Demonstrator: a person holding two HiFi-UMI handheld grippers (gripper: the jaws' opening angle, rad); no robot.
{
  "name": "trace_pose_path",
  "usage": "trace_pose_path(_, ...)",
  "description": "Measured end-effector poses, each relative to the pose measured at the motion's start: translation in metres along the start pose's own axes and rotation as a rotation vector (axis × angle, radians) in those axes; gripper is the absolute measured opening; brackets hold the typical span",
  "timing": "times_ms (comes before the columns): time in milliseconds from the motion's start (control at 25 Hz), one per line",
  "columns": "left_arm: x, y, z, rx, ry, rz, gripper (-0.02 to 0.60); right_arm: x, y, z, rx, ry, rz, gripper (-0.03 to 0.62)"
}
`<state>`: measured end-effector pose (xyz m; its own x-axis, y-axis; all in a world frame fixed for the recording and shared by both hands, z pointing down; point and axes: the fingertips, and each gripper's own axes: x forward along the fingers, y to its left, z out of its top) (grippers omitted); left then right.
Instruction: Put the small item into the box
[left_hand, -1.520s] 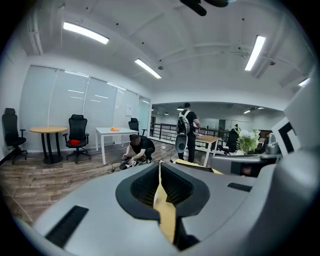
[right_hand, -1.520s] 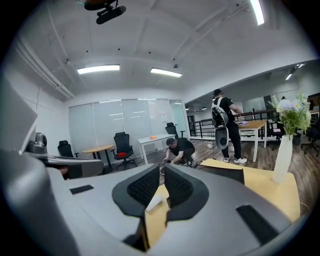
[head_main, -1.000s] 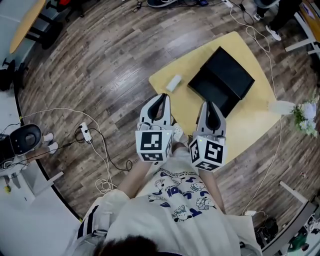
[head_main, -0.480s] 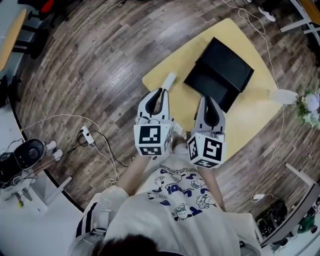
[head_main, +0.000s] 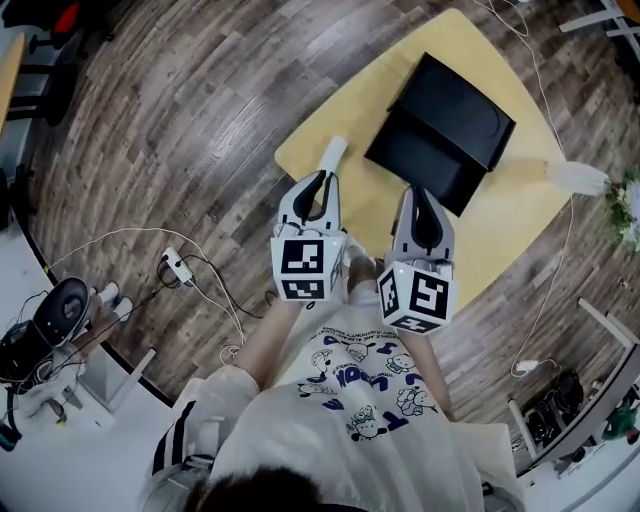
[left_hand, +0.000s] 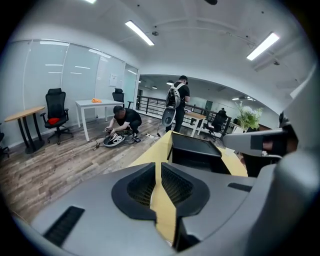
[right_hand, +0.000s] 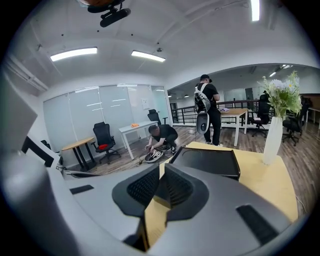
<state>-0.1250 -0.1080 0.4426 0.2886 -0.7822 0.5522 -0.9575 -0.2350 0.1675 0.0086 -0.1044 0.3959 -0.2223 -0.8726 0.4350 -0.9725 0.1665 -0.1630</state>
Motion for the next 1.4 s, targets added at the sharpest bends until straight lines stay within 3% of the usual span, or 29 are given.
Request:
trace_pose_path(360,0.017,0.006,-0.03,0.0,0.065,-0.002,0.029,0.004,-0.009,-0.021,0.012,0.043,-0.024,0.048)
trace_pose_path(1000,0.052,0.015,-0.069,0.019,0.223,-0.042,0.168,0.015,-0.017,-0.041,0.03,0.111,-0.074,0.048)
trace_pose_path(1400,0.065,0.024,-0.086,0.027,0.282,-0.032,0.187,0.022,-0.023,-0.051,0.043,0.142,-0.1,0.048)
